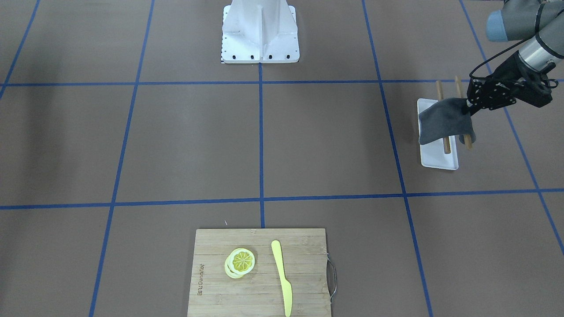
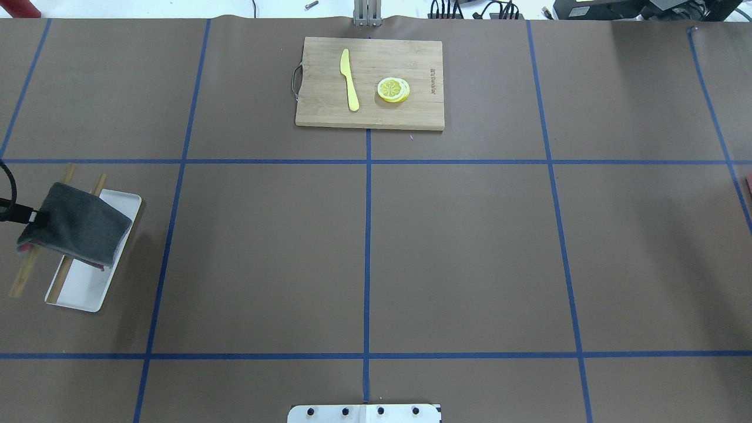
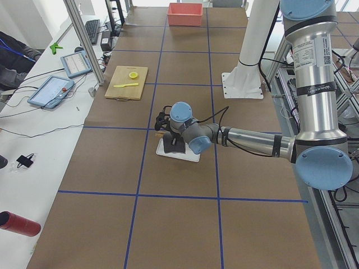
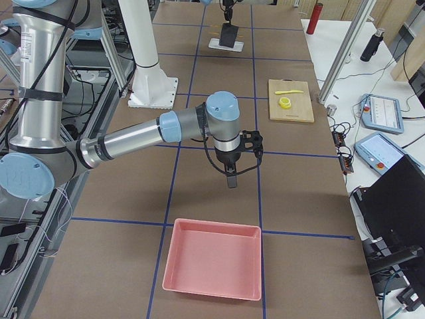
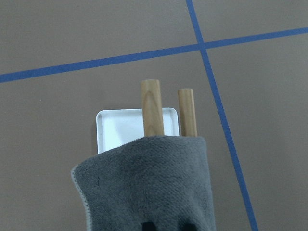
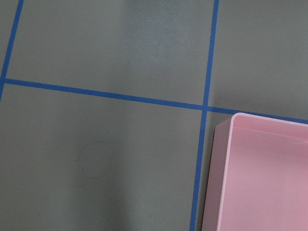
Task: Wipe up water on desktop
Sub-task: 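Reach the left gripper to the gray towel on the rack and grasp it, then lift the gray towel up off the wooden rack with the left gripper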
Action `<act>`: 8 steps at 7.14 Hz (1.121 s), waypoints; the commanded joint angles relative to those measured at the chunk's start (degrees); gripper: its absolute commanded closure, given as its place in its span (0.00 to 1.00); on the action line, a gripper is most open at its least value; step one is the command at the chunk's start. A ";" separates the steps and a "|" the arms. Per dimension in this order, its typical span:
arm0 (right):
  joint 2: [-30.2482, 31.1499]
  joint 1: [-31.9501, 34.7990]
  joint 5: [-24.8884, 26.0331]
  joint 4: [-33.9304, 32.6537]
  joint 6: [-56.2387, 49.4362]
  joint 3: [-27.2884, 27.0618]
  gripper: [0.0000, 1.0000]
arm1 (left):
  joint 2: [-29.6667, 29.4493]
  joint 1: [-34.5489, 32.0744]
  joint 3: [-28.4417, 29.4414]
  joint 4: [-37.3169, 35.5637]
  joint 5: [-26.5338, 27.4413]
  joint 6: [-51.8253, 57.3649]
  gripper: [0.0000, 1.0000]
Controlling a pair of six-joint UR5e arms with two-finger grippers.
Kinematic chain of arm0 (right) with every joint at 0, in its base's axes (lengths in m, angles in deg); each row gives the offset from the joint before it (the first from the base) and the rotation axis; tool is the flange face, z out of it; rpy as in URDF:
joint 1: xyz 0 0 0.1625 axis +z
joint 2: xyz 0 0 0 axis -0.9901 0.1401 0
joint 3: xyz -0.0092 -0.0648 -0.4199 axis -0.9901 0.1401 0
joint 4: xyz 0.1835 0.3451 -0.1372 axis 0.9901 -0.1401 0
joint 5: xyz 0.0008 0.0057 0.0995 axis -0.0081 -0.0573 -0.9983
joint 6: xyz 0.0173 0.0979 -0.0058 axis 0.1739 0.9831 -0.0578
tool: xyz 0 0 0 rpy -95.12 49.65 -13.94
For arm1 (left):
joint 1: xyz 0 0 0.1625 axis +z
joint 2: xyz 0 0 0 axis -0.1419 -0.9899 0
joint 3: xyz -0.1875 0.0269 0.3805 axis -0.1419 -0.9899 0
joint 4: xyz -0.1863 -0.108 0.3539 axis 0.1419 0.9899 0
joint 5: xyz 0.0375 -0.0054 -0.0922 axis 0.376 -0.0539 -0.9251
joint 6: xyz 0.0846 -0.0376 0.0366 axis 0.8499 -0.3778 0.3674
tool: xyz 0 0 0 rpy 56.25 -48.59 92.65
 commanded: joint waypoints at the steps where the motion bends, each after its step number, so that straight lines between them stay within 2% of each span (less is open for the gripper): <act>1: 0.00 0.00 0.00 0.00 0.00 0.00 0.00 | 0.29 -0.17 -0.09 0.78 0.01 0.09 1.00; 4: -0.18 0.00 -0.09 0.00 0.00 0.00 0.00 | 0.56 -1.22 -0.44 4.10 0.01 -0.17 1.00; 5: -0.18 0.00 -0.18 0.09 0.00 -0.09 0.00 | 0.04 -4.53 -0.45 4.39 0.01 -0.26 1.00; 7: -0.18 0.00 -0.35 5.42 0.17 -0.18 0.00 | -0.76 -8.60 -1.15 4.30 -0.08 -1.22 1.00; 8: -0.35 0.00 -0.62 7.28 0.44 -0.26 0.00 | -2.59 -8.78 -1.41 4.56 0.01 -6.28 1.00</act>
